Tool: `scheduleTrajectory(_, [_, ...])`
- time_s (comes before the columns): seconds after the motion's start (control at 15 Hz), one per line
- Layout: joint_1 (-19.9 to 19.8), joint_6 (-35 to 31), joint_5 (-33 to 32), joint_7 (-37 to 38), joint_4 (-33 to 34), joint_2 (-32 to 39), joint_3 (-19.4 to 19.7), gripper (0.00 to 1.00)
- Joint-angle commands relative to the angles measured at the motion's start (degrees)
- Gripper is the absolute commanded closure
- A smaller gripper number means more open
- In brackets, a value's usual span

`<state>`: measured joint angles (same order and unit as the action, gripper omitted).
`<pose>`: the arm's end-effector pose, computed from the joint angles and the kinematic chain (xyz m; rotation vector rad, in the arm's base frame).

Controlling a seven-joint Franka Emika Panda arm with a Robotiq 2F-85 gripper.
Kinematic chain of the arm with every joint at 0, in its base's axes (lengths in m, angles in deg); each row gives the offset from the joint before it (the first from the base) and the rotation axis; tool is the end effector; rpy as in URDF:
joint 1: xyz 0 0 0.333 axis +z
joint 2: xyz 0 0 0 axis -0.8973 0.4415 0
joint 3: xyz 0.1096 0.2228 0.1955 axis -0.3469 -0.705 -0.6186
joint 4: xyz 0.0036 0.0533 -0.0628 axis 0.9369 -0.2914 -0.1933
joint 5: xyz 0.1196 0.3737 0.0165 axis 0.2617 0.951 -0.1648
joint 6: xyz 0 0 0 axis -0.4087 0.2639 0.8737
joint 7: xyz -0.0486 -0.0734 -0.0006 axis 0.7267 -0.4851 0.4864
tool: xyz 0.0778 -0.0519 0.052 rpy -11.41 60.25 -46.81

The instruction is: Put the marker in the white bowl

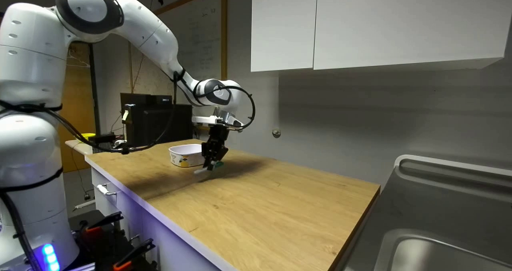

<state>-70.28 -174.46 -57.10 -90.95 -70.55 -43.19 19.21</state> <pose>0.5103 -0.1115 0.3303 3.0365 -0.0254 -0.6332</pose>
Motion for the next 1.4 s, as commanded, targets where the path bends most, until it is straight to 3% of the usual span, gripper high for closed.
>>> scheduleTrajectory(0.0, [1.1, 1.9, 0.7, 2.7, -3.0, -5.8, -0.5, 0.88])
scheduleTrajectory(0.6, [7.5, 4.1, 0.2, 9.6, -7.3, -15.3, -6.2, 0.88])
scheduleTrajectory(1.33, [15.3, 8.8, -2.1, 22.3, -1.1, -8.9, -15.2, 0.88])
